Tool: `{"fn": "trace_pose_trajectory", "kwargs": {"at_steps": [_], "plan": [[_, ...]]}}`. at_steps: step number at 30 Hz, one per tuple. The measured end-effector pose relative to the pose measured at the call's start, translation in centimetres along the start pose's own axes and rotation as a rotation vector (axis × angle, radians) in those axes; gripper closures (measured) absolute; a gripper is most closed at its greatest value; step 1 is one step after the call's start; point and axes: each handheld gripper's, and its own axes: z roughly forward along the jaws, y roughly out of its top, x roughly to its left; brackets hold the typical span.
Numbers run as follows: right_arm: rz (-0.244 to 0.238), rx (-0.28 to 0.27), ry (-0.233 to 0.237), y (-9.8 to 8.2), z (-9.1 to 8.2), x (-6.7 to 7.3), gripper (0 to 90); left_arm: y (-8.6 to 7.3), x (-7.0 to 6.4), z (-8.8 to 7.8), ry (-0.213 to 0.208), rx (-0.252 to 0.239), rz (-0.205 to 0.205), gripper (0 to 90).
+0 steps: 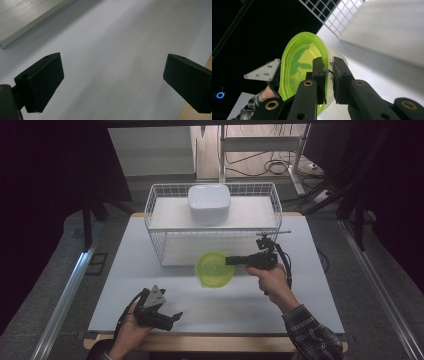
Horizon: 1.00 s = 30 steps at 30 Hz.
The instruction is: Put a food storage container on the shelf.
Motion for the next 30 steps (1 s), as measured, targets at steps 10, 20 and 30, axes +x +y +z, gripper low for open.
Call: {"fn": "trace_pose_trajectory", "kwargs": {"at_steps": [10,20,30], "plan": [[-0.045,-0.062,-0.013,3.2,-2.0,2.5,81.3,0.0,0.0,0.0,0.000,-0.001,0.001,3.0],[-0.068,-0.116,-0.020,6.5,-3.3,4.4,81.3,0.0,0.1,0.0,0.000,-0.005,-0.001,3.0],[-0.098,-0.174,-0.051,9.9,-4.1,6.2,81.3,0.0,0.1,0.0,-0.005,-0.006,-0.002,2.9]]}}
